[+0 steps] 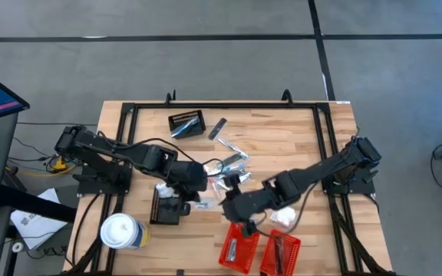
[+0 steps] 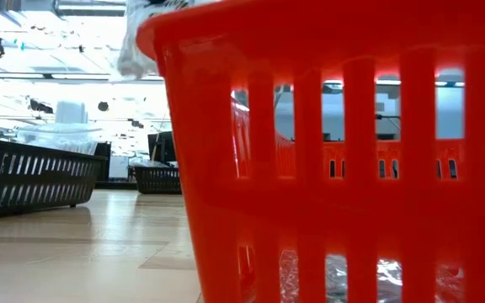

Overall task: Pick & Place Travel size toiletries
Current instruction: Put the cotton pack into the bottom black bin

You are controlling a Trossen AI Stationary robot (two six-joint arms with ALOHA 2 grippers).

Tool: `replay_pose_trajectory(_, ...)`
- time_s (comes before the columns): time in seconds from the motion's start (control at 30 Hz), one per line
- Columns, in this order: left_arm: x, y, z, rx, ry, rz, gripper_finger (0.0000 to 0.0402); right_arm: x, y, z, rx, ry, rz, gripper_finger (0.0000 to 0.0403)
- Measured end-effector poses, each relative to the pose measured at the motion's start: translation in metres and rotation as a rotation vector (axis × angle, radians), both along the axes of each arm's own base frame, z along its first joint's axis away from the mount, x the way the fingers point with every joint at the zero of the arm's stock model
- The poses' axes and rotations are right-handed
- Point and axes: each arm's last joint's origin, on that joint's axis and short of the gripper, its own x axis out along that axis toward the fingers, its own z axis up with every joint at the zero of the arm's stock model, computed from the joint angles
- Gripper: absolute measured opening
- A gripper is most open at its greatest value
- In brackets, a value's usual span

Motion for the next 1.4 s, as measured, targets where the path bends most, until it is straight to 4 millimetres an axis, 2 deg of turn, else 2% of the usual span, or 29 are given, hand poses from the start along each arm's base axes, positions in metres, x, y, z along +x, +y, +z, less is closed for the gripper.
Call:
replay_pose_trajectory(0.2, -0.015, -0.019, -0.005, 0.063, 0.099, -0.011, 0.0000, -0.012, 0.022, 0.004, -0.017, 0.010, 0.076, 0.0201)
replay_pose_trajectory(0.4, -0.039, -0.031, -0.005, 0.187, 0.155, -0.021, 0.0000, -0.021, 0.035, 0.003, -0.065, 0.022, 0.154, 0.0231)
replay_pose_trajectory(0.57, -0.073, -0.016, -0.010, 0.160, 0.141, 0.069, 0.0000, -0.022, 0.036, 0.003, -0.071, 0.029, 0.159, 0.0234)
replay_pose_trajectory(0.7, -0.104, 0.001, -0.018, 0.088, 0.043, 0.127, 0.0000, -0.020, 0.032, 0.002, -0.072, 0.029, 0.149, 0.0234)
replay_pose_trajectory(0.8, -0.121, 0.012, -0.025, 0.039, -0.017, 0.145, 0.0000, -0.018, 0.028, 0.002, -0.071, 0.029, 0.136, 0.0234)
replay_pose_trajectory(0.93, -0.137, 0.023, -0.040, 0.028, 0.002, 0.155, 0.0000, -0.014, 0.021, 0.003, -0.057, 0.030, 0.104, 0.0234)
replay_pose_trajectory(1.1, -0.142, 0.024, -0.060, 0.044, 0.038, 0.134, 0.0000, -0.010, 0.014, 0.002, -0.051, 0.031, 0.077, 0.0234)
replay_pose_trajectory(1.23, -0.136, 0.022, -0.073, 0.053, 0.059, 0.100, 0.0000, -0.010, 0.013, 0.002, -0.042, 0.034, 0.065, 0.0234)
replay_pose_trajectory(1.4, -0.128, 0.019, -0.079, 0.074, 0.056, 0.065, 0.0000, -0.010, 0.012, 0.002, -0.034, 0.039, 0.056, 0.0234)
